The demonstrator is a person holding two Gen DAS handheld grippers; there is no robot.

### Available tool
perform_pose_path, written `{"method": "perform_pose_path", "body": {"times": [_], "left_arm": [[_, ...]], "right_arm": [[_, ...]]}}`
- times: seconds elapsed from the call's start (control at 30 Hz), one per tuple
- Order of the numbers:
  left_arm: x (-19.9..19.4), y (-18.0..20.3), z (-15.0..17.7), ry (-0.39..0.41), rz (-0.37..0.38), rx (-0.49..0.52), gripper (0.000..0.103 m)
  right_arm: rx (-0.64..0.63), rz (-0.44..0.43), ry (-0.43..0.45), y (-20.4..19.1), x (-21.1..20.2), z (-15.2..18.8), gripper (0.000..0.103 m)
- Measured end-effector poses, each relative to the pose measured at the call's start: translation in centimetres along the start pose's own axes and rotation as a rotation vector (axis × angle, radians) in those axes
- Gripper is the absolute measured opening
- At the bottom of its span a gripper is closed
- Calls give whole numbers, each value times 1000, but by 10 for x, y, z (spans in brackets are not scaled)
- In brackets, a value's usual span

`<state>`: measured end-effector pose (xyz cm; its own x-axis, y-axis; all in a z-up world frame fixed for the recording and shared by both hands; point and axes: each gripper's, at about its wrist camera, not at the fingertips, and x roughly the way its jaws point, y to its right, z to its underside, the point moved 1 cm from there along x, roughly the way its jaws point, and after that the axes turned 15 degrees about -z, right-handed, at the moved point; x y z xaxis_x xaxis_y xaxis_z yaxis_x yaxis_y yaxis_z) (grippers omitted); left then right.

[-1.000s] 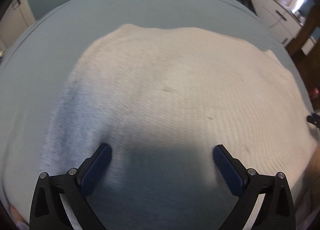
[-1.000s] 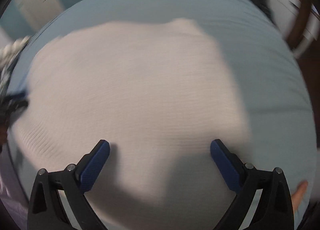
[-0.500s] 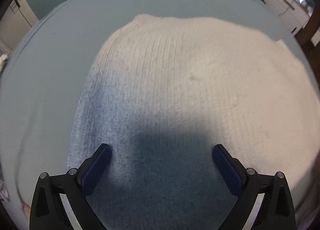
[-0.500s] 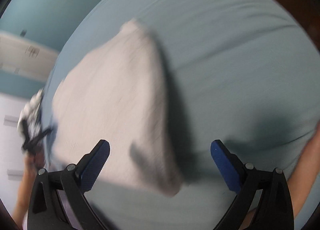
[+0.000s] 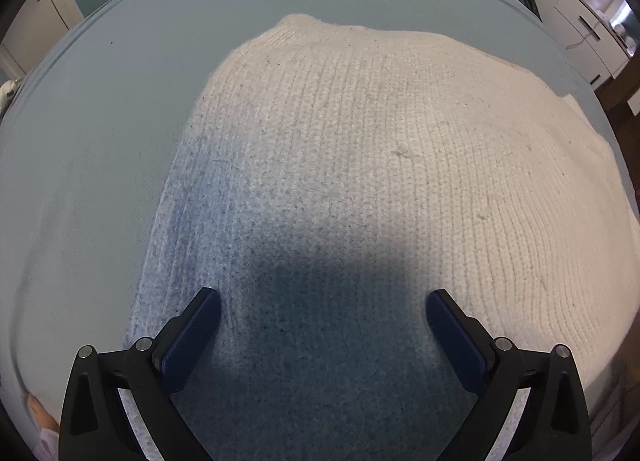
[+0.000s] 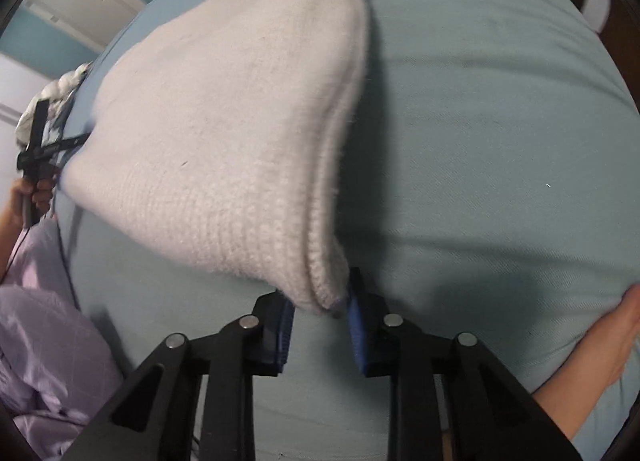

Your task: Fold small clothes

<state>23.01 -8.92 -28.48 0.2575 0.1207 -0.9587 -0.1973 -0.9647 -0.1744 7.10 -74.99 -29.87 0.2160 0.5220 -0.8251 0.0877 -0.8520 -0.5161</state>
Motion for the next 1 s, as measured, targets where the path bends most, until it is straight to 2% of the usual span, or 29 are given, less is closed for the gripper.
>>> {"method": "perform_pose_path", "body": {"times": [0.07,0.1,0.17,0.2,0.23,0.27,0.33,0.4,0.47,0.57,0.6,0.67,0.73,0.8,0.9,1.0], "left_arm": [[3,-5,-6,2,-1,3,103],[4,-6,-9,3,0,3,103],[5,-9,-10,6,-1,2,103],[7,-18,-11,6,-4,1,103],[4,-16,-10,6,-8,0,103],[5,-16,-10,6,-13,0,103],[7,-12,-10,2,-20,-6,103],[6,-9,-8,0,-29,-12,103],[9,-8,-8,2,-36,-14,103],[9,-8,-8,6,-47,-20,103],[9,-8,-8,5,-49,-21,103],[9,-9,-9,3,-47,-22,103],[9,-12,-8,4,-38,-23,103],[11,-11,-8,4,-33,-24,103],[10,-10,-8,14,-58,-16,103],[11,-15,-8,25,-82,-4,103]], "right_arm": [[71,-24,47,13,-9,0,19],[101,-5,64,22,-18,3,17],[196,181,114,42,-30,8,15],[242,201,134,48,-34,9,15],[304,181,168,56,-43,8,16],[367,109,217,60,-53,7,16],[401,-25,286,51,-66,-6,19],[355,-45,289,23,-69,-31,31],[255,-36,273,-19,-62,-62,51],[109,-55,250,-72,-41,-90,69],[56,-63,225,-90,-28,-99,71],[-21,-53,168,-98,-8,-98,72],[-68,12,91,-101,18,-90,72],[-49,87,40,-91,46,-83,72],[-39,73,113,-86,46,-74,72],[-23,57,45,-74,33,-77,72]]}}
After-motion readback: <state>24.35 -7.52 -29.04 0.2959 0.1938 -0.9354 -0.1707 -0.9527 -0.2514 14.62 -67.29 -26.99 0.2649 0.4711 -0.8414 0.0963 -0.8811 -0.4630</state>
